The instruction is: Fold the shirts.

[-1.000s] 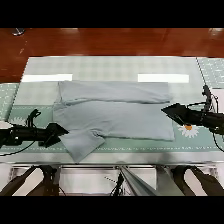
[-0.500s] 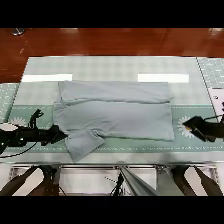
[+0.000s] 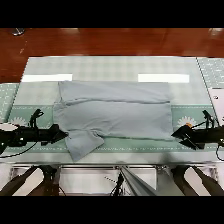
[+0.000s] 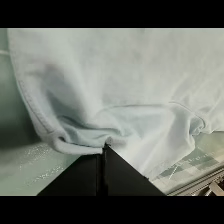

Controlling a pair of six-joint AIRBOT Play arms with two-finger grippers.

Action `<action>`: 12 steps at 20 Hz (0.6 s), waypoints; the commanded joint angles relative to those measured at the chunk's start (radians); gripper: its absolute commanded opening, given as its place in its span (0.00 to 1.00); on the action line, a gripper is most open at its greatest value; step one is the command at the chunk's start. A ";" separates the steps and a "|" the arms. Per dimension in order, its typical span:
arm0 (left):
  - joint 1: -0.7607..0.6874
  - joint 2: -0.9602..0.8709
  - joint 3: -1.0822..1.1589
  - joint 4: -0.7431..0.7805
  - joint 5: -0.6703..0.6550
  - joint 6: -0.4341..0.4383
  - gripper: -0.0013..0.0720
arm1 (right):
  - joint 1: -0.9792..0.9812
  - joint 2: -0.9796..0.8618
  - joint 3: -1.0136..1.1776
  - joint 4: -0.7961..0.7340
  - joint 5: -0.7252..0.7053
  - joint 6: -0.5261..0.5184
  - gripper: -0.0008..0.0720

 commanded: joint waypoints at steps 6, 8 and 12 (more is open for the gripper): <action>0.000 0.001 0.000 -0.002 0.006 0.007 0.05 | 0.018 -0.170 -0.003 0.254 -0.103 -0.093 0.87; 0.000 0.001 0.000 -0.002 0.006 0.007 0.05 | 0.018 -0.203 -0.003 0.320 -0.119 -0.129 0.87; 0.000 0.001 0.000 -0.010 0.006 0.006 0.05 | 0.018 -0.231 -0.003 0.399 -0.117 -0.219 0.26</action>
